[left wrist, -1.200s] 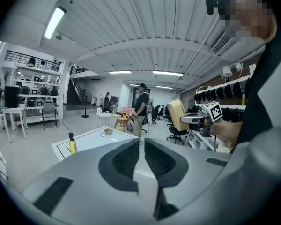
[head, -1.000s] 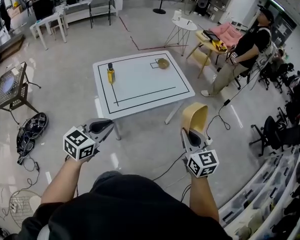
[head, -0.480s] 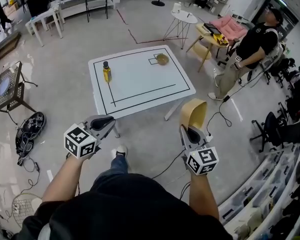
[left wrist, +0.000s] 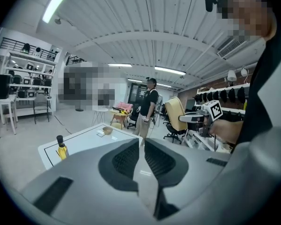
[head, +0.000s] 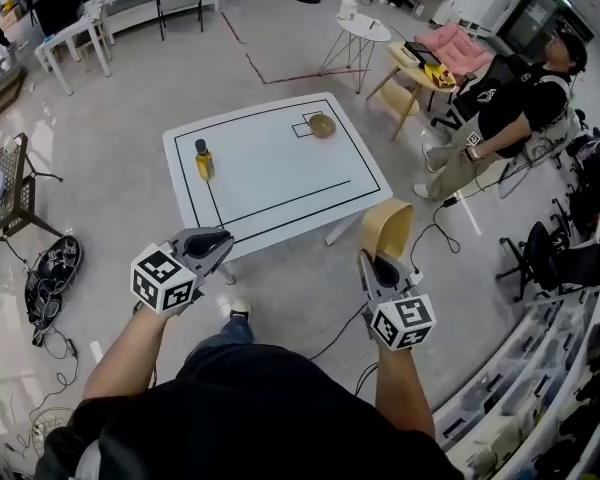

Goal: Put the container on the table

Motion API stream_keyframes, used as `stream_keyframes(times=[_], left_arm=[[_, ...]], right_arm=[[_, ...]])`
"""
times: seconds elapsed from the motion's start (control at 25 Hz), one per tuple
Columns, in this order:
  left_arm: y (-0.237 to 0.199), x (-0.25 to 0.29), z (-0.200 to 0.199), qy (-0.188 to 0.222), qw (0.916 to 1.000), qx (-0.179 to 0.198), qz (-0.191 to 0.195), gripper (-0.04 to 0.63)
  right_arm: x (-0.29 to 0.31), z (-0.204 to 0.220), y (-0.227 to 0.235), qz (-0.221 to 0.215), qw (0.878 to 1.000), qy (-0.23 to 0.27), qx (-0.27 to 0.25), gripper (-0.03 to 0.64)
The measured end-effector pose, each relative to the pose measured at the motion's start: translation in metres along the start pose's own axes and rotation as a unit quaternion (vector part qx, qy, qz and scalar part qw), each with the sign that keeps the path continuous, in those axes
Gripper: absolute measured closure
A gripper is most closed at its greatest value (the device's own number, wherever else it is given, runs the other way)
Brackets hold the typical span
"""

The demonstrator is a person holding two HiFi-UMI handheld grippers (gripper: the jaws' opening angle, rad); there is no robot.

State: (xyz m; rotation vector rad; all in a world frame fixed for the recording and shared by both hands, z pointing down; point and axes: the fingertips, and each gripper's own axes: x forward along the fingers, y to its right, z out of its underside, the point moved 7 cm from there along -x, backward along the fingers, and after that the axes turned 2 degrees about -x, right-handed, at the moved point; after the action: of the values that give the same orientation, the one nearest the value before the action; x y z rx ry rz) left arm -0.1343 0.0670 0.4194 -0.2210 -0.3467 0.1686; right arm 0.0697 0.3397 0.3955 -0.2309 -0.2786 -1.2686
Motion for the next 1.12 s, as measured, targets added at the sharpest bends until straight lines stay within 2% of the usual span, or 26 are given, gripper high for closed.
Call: stream_keyframes(times=[0.36,1.12], left_arm=[[-0.07,0.033,-0.032,0.002,0.9999,-0.001,0.017,0.554],[-0.177,0.06,-0.066,0.007,0.9987,-0.001,0.051,0.554]], right_arm=[[0.067,-0.022,0.016,0.009,1.0,-0.013,0.002,0.609],[0.166,-0.06,0.019,0.028,0.999,-0.027,0.001,0.609]])
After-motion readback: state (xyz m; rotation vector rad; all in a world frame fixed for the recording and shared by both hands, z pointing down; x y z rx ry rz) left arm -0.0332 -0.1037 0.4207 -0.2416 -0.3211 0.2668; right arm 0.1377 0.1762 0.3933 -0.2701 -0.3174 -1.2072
